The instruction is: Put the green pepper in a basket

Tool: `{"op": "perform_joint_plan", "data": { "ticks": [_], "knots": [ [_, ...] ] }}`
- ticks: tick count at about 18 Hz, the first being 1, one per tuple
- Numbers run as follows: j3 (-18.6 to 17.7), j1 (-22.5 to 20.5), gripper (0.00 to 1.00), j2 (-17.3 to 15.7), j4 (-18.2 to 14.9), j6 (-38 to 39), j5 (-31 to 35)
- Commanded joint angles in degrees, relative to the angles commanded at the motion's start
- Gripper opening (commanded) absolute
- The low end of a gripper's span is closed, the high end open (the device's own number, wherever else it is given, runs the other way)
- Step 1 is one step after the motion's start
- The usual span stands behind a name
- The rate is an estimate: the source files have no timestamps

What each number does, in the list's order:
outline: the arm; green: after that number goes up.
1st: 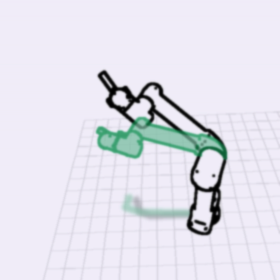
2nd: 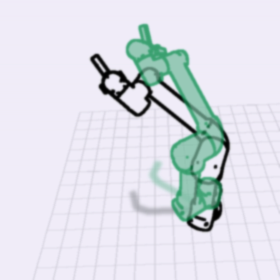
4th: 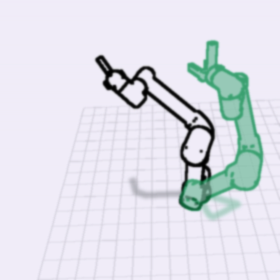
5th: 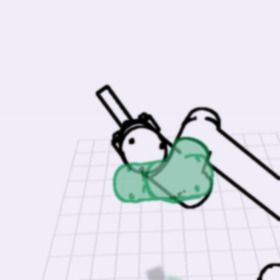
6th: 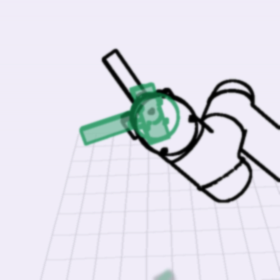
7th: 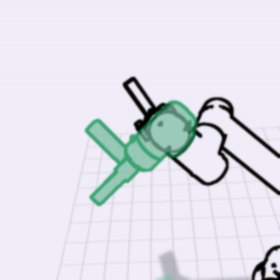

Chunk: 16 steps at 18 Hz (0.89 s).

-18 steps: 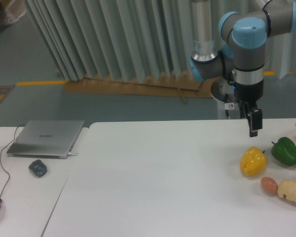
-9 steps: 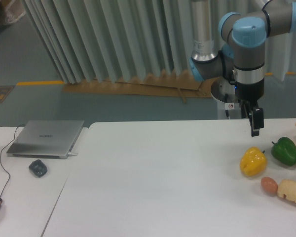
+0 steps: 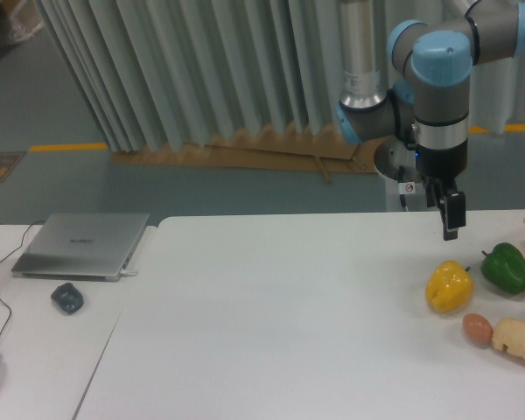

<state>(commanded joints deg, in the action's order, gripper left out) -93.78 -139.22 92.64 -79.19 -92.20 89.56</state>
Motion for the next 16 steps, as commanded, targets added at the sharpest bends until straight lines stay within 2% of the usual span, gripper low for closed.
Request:
{"op": "perform_joint_plan", "data": {
  "ticks": [6, 16],
  "knots": [
    [-0.09, 0.09, 1.0, 0.17, -2.28, -0.09, 0.0],
    [0.18, -1.06, 1.0, 1.93, -1.41, -0.35, -0.09]
  ]
}}
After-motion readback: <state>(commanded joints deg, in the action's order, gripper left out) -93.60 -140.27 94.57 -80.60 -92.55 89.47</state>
